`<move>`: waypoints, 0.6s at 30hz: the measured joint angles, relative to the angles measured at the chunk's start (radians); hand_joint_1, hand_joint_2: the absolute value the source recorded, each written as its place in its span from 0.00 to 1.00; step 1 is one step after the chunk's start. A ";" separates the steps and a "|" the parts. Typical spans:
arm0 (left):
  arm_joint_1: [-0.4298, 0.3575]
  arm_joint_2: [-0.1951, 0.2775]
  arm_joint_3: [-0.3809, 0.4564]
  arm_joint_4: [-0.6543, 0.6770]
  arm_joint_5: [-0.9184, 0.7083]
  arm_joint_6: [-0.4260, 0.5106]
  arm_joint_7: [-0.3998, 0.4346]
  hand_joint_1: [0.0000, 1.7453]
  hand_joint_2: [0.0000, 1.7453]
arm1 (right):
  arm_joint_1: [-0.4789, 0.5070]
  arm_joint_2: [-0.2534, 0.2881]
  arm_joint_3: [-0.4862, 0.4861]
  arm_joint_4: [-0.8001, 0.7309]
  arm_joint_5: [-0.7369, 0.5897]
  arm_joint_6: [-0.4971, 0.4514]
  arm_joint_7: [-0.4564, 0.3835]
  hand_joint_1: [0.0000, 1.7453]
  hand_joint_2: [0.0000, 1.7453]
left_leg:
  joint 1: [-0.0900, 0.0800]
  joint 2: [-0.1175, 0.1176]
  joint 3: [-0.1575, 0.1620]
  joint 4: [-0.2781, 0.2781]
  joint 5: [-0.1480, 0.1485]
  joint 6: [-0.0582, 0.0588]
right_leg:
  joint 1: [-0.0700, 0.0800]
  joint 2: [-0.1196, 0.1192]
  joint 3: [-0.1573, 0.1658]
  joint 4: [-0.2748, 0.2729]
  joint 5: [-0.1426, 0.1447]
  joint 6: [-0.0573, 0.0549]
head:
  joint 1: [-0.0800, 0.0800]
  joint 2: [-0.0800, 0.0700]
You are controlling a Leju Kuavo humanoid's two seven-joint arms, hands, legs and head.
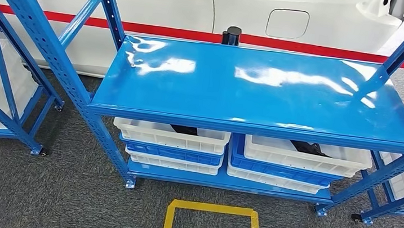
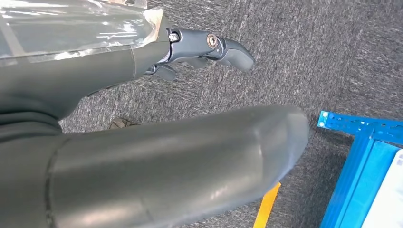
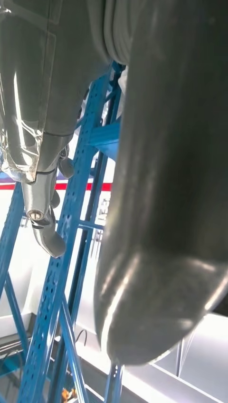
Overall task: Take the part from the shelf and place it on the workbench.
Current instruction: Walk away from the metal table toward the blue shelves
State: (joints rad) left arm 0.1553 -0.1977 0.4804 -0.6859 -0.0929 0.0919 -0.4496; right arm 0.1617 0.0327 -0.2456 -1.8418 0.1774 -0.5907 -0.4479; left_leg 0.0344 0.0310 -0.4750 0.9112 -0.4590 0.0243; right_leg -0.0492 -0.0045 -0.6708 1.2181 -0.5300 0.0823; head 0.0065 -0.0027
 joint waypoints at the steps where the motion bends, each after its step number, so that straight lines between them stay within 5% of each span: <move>1: 0.000 -0.001 0.002 0.000 0.000 0.000 0.000 0.00 0.00 | -0.001 0.000 0.000 0.002 0.000 0.000 0.000 0.00 0.00 | 0.007 -0.001 0.000 0.006 -0.005 -0.009 | -0.008 -0.001 0.016 -0.034 0.020 0.017 | 0.000 0.000; 3: 0.000 0.000 0.006 0.000 0.000 0.000 0.000 0.00 0.00 | -0.004 0.000 0.001 0.007 0.000 0.000 0.000 0.00 0.00 | 0.019 -0.002 -0.010 0.037 -0.026 -0.038 | -0.024 -0.002 0.069 -0.139 0.057 0.050 | 0.004 0.000; 4: -0.001 0.001 0.008 -0.001 -0.001 0.000 0.000 0.00 0.00 | -0.004 0.000 0.001 0.010 0.000 0.000 0.001 0.00 0.00 | 0.021 -0.003 -0.020 0.058 -0.039 -0.052 | -0.029 0.001 0.086 -0.169 0.062 0.049 | 0.006 0.000; 6: -0.003 0.004 0.011 -0.002 -0.002 0.000 0.000 0.00 0.00 | -0.005 0.001 0.002 0.015 0.000 0.000 0.001 0.00 0.00 | 0.020 -0.004 -0.032 0.080 -0.053 -0.068 | -0.029 0.010 0.088 -0.168 0.048 0.024 | 0.006 0.000; 8: -0.005 0.004 0.012 -0.003 -0.002 0.001 0.000 0.00 0.00 | -0.008 0.002 0.003 0.016 0.001 -0.001 0.000 0.00 0.00 | 0.023 -0.004 -0.026 0.072 -0.053 -0.068 | -0.035 0.011 0.085 -0.164 0.045 0.006 | -0.001 0.000; 14: -0.012 0.005 0.016 -0.004 -0.003 0.003 0.000 0.00 0.00 | -0.014 0.005 0.008 0.022 0.003 -0.001 0.002 0.00 0.00 | 0.027 -0.006 0.001 0.053 -0.046 -0.064 | -0.046 0.011 0.081 -0.164 0.045 0.003 | -0.018 0.000; 18: -0.014 0.003 0.016 -0.003 -0.003 0.003 0.000 0.00 0.00 | -0.016 0.005 0.010 0.023 0.004 -0.001 0.002 0.00 0.00 | 0.028 -0.006 0.011 0.041 -0.045 -0.050 | -0.030 0.010 0.082 -0.164 0.045 -0.003 | -0.024 0.000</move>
State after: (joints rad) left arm 0.1412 -0.1951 0.4962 -0.6893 -0.0961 0.0950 -0.4494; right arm 0.1453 0.0381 -0.2355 -1.8188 0.1811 -0.5921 -0.4463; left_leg 0.0625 0.0254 -0.4639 0.9524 -0.5039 -0.0261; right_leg -0.0791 0.0058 -0.5888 1.0540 -0.4852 0.0797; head -0.0174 -0.0027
